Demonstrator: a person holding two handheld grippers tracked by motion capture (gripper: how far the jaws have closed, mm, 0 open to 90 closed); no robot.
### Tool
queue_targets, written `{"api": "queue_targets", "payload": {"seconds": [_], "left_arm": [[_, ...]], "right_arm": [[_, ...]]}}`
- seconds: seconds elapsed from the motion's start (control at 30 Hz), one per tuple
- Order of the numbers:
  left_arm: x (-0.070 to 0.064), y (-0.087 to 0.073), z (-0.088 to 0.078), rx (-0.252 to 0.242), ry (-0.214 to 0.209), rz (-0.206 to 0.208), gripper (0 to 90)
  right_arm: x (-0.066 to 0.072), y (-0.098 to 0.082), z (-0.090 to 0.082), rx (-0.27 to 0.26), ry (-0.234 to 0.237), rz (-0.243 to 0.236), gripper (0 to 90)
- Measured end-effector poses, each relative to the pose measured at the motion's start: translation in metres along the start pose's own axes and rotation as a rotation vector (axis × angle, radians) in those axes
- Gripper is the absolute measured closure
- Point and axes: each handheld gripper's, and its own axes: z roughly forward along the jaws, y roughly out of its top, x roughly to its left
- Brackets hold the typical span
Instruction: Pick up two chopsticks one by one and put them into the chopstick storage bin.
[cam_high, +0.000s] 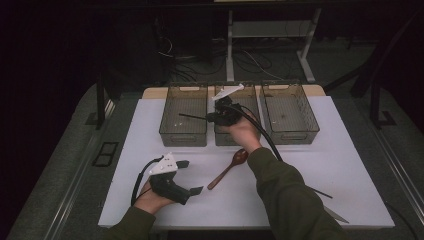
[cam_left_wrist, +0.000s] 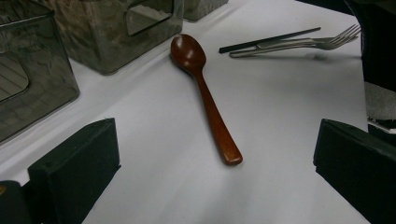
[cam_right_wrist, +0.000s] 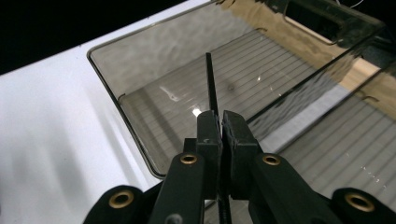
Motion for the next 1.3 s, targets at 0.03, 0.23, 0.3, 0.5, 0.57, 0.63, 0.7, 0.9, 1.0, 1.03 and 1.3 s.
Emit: {"api": "queue_targets", "payload": {"seconds": [0.03, 0.23, 0.3, 0.5, 0.57, 0.63, 0.7, 0.9, 1.0, 1.03, 1.3], "left_arm": [[0.000, 0.000, 0.000, 0.002, 0.000, 0.000, 0.0], [0.000, 0.000, 0.000, -0.001, -0.002, -0.004, 0.0], [0.000, 0.000, 0.001, -0.001, -0.002, -0.005, 0.0], [0.000, 0.000, 0.001, -0.003, -0.004, -0.005, 0.0], [0.001, 0.001, 0.001, -0.003, -0.004, -0.003, 0.0], [0.001, 0.001, 0.001, -0.003, -0.005, -0.003, 0.0], [0.001, 0.001, 0.001, -0.004, -0.005, -0.002, 0.0], [0.000, 0.001, 0.001, -0.009, -0.007, -0.002, 0.0], [0.000, 0.001, 0.001, -0.010, -0.008, -0.004, 0.0], [0.000, 0.001, 0.001, -0.010, -0.008, -0.004, 0.0], [0.000, 0.002, 0.001, -0.009, -0.009, -0.001, 0.0]], "right_arm": [[0.002, 0.000, 0.003, 0.008, -0.005, -0.001, 85.0], [0.007, 0.002, 0.016, 0.033, -0.006, 0.003, 85.0], [0.009, 0.002, 0.021, 0.037, -0.008, 0.002, 85.0], [0.013, 0.004, 0.032, 0.043, -0.005, 0.006, 85.0], [0.015, 0.005, 0.036, 0.045, -0.006, 0.004, 85.0], [0.016, 0.006, 0.039, 0.045, -0.004, 0.000, 85.0], [0.018, 0.008, 0.041, 0.045, -0.001, -0.003, 85.0], [0.020, 0.012, 0.048, 0.062, -0.008, 0.001, 85.0], [0.021, 0.012, 0.052, 0.064, -0.005, 0.003, 84.9], [0.021, 0.012, 0.053, 0.066, -0.005, 0.002, 84.9], [0.021, 0.012, 0.053, 0.058, -0.003, 0.005, 75.3]]}}
